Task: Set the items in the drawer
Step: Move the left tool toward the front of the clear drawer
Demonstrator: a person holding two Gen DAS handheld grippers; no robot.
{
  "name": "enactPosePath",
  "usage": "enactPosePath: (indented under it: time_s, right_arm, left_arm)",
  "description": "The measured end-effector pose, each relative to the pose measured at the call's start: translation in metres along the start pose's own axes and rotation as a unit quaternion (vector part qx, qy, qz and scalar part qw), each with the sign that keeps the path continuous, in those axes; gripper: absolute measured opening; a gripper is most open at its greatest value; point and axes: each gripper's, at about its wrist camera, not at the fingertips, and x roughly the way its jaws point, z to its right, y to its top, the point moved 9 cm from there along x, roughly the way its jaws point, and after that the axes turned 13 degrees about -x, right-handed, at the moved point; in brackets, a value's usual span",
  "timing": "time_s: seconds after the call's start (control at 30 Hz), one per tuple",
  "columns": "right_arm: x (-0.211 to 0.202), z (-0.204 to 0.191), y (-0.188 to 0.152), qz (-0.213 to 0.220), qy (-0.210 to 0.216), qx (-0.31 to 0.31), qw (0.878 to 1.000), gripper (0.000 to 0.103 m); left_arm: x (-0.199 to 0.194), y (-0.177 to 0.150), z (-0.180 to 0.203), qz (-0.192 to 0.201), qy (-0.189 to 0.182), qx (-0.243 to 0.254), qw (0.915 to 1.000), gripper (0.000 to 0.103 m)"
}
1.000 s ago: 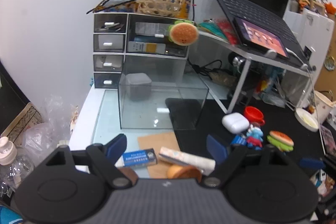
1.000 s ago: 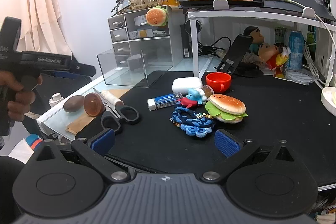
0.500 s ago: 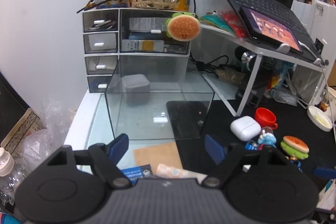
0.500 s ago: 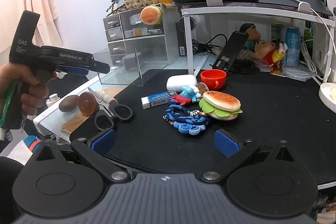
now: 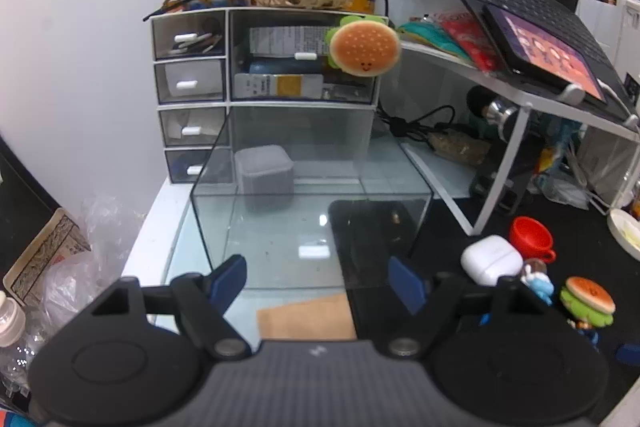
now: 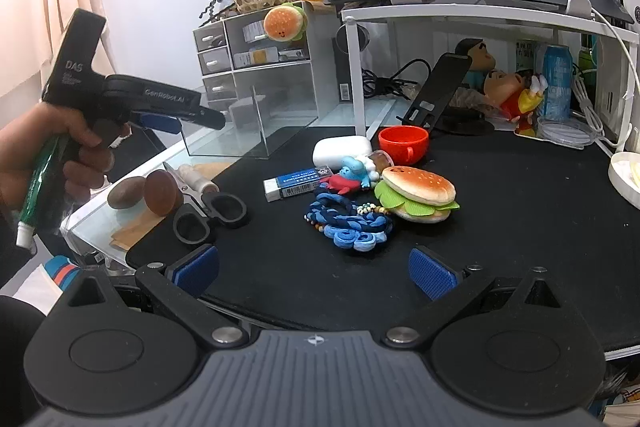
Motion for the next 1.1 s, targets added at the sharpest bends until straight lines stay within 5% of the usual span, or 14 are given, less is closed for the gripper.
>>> enactPosePath:
  time_s: [1.1]
  right_arm:
    - [0.003, 0.019, -0.004, 0.012, 0.003, 0.023, 1.0, 0.103]
  left_arm:
    - [0.052, 0.034, 0.017, -0.004, 0.024, 0.015, 0.9996, 0.08]
